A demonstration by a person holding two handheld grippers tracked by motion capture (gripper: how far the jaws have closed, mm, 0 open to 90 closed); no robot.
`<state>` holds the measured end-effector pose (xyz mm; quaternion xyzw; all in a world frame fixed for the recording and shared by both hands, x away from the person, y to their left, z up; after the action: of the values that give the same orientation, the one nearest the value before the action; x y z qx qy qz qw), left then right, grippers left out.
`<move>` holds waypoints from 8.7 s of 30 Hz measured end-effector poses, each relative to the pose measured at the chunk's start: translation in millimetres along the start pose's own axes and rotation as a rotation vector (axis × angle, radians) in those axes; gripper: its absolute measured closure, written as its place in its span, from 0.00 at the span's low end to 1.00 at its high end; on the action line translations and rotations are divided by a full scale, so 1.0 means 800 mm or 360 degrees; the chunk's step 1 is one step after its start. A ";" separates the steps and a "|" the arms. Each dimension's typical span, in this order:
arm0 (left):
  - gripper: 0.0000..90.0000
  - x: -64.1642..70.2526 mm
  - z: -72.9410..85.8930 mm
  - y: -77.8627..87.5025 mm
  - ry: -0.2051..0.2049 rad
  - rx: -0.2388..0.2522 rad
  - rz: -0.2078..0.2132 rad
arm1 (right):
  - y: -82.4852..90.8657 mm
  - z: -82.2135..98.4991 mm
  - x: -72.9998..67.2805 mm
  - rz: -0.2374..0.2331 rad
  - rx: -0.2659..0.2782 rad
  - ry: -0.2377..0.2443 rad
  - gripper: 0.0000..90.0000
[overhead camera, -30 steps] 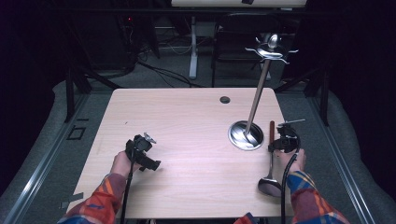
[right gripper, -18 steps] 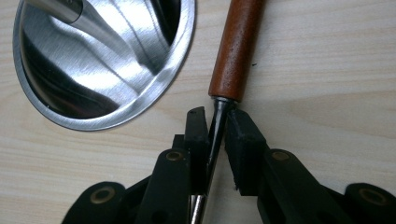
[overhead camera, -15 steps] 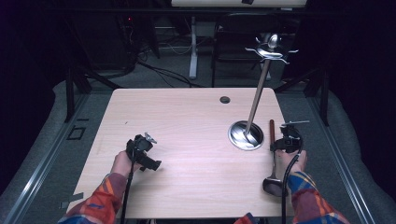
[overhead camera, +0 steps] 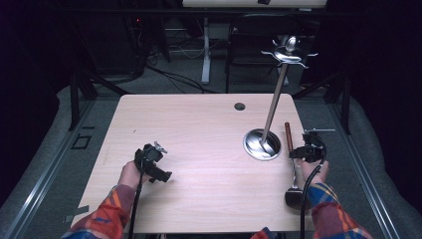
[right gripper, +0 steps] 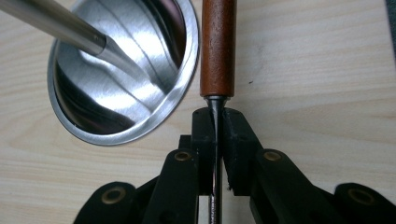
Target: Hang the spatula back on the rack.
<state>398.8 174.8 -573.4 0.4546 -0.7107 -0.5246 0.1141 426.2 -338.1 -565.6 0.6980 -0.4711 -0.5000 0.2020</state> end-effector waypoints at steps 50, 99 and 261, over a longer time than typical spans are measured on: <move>0.03 0.006 -0.008 -0.001 -0.0028 0.0024 0.0010 | 0.099 -0.003 -0.050 -0.0171 0.0452 0.0438 0.94; 0.03 0.010 -0.010 -0.005 -0.0053 0.0017 0.0017 | 0.145 -0.011 -0.145 -0.0186 0.0591 0.1024 0.93; 0.04 0.015 -0.005 -0.007 -0.0109 -0.0038 0.0009 | 0.112 0.051 -0.173 -0.0138 0.0149 0.1281 0.10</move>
<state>397.7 162.7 -580.0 0.4330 -0.7092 -0.5479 0.0966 341.4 -253.9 -444.8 0.8656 -0.3469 -0.1729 0.3170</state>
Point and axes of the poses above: each handheld gripper's, and its own axes: y roughly backward along the jaws, z roughly out of its underside, x roughly to its right, the point moved 3 cm from there along -y, roughly forward along the jaws, and after that the axes turned 14 degrees about -z, right-handed, at the moved point
